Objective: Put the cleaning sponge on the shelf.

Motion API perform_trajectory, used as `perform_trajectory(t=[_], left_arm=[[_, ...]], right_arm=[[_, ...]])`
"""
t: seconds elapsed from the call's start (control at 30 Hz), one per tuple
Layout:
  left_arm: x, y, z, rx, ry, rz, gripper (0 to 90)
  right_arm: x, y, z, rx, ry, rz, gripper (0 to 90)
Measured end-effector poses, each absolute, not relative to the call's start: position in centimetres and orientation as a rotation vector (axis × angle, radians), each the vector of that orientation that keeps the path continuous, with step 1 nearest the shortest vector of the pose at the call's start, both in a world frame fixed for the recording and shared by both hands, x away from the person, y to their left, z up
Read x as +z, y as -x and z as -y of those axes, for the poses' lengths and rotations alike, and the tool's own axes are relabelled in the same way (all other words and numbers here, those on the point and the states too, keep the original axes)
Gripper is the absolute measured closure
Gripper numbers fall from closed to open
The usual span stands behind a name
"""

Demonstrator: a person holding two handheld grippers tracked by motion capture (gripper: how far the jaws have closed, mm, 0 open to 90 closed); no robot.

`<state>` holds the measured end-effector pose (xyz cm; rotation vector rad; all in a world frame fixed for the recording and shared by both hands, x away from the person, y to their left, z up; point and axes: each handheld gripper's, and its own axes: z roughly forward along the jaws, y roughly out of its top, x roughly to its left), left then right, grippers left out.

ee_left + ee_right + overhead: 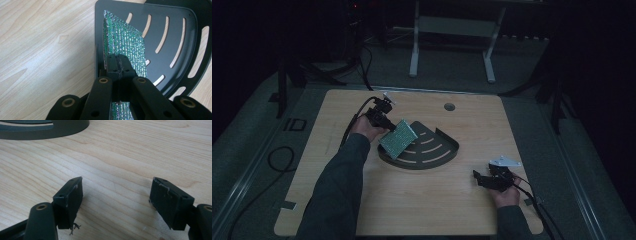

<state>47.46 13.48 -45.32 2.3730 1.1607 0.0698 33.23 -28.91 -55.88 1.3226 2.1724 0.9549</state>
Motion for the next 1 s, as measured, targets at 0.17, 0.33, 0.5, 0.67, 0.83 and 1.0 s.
perform_trajectory(t=[0.17,0.33,0.5,0.67,0.83,1.0], left_arm=[[-45.7,-47.5,-13.2,0.07,-2.389,-1.159,89.9],[-46.1,-47.3,-12.8,0.073,-2.407,-1.142,89.8],[-46.7,-47.1,-12.4,0.092,-2.446,-1.139,89.7],[-46.9,-47.0,-12.4,0.12,-2.472,-1.135,89.6],[-47.2,-47.0,-12.3,0.124,-2.482,-1.137,89.2],[-47.3,-47.1,-12.2,0.132,-2.493,-1.137,89.0]], right_arm=[[-55.9,-33.2,28.9,0.955,-1.323,-2.173,26.0],[-55.9,-33.2,28.9,0.956,-1.324,-2.172,25.9],[-55.9,-33.2,28.9,0.956,-1.324,-2.172,25.9],[-55.9,-33.2,28.9,0.955,-1.324,-2.172,26.0],[-55.9,-33.2,28.9,0.956,-1.324,-2.172,25.9],[-55.9,-33.2,28.9,0.956,-1.324,-2.172,25.9]])
